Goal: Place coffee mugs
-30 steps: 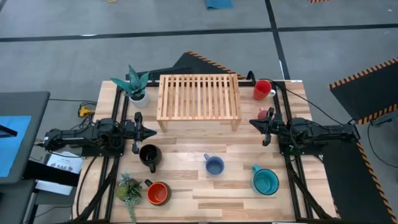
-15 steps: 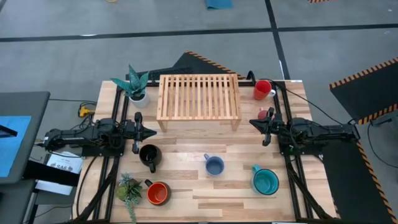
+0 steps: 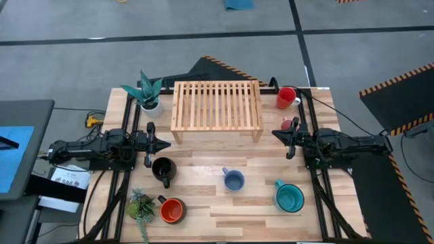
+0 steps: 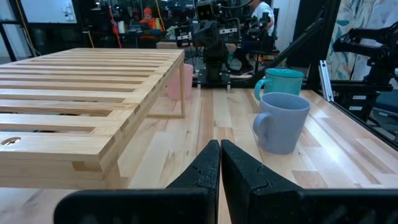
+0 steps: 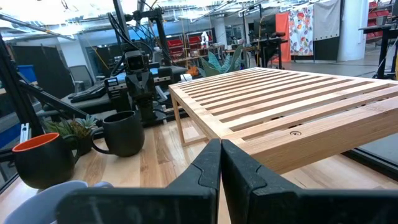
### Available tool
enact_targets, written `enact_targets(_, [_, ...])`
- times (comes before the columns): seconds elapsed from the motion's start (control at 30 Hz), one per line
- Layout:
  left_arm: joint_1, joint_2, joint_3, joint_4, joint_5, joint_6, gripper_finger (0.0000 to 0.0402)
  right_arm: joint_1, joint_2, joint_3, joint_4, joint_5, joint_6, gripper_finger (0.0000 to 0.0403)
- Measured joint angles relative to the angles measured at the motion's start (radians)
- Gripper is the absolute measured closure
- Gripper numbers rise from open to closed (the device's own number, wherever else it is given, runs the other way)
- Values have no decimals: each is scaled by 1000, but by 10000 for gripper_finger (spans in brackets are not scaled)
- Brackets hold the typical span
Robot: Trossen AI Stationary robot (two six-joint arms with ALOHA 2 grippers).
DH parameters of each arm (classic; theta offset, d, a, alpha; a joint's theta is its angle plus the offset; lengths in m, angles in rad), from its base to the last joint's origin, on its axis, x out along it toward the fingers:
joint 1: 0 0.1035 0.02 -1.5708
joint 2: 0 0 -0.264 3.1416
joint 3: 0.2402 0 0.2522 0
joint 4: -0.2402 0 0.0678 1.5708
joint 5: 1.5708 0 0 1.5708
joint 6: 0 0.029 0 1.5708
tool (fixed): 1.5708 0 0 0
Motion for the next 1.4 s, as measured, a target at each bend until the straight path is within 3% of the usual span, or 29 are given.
enact_targets(0.1, [0, 0, 0, 0, 0, 0, 401, -8, 1, -2, 73, 6, 42, 363])
enact_targets(0.2, [0, 0, 0, 0, 0, 0, 401, -8, -1, -2, 310, 17, 243, 363])
enact_targets(0.3, [0, 0, 0, 0, 0, 0, 401, -10, 0, -2, 513, 80, 402, 363])
enact_targets(0.4, [0, 0, 0, 0, 0, 0, 401, -22, 0, -2, 673, 190, 425, 363])
enact_targets(0.53, [0, 0, 0, 0, 0, 0, 401, -58, 58, 33, 708, 346, 488, 361])
enact_targets(0.67, [0, 0, 0, 0, 0, 0, 401, -124, 218, 132, 697, 372, 511, 334])
enact_targets(0.77, [0, 0, 0, 0, 0, 0, 401, -200, 383, 252, 566, 384, 571, 291])
enact_targets(0.87, [0, 0, 0, 0, 0, 0, 401, -321, 535, 428, 261, 346, 693, 234])
enact_targets(1.03, [0, 0, 0, 0, 0, 0, 401, -629, 765, 759, -476, 83, 835, 155])
enact_targets(1.13, [0, 0, 0, 0, 0, 0, 401, -811, 892, 885, -762, -49, 805, 137])
enact_targets(1.23, [0, 0, 0, 0, 0, 0, 401, -952, 1000, 958, -879, -175, 718, 133])
enact_targets(1.4, [0, 0, 0, 0, 0, 0, 401, -1074, 1148, 997, -891, -381, 564, 133])
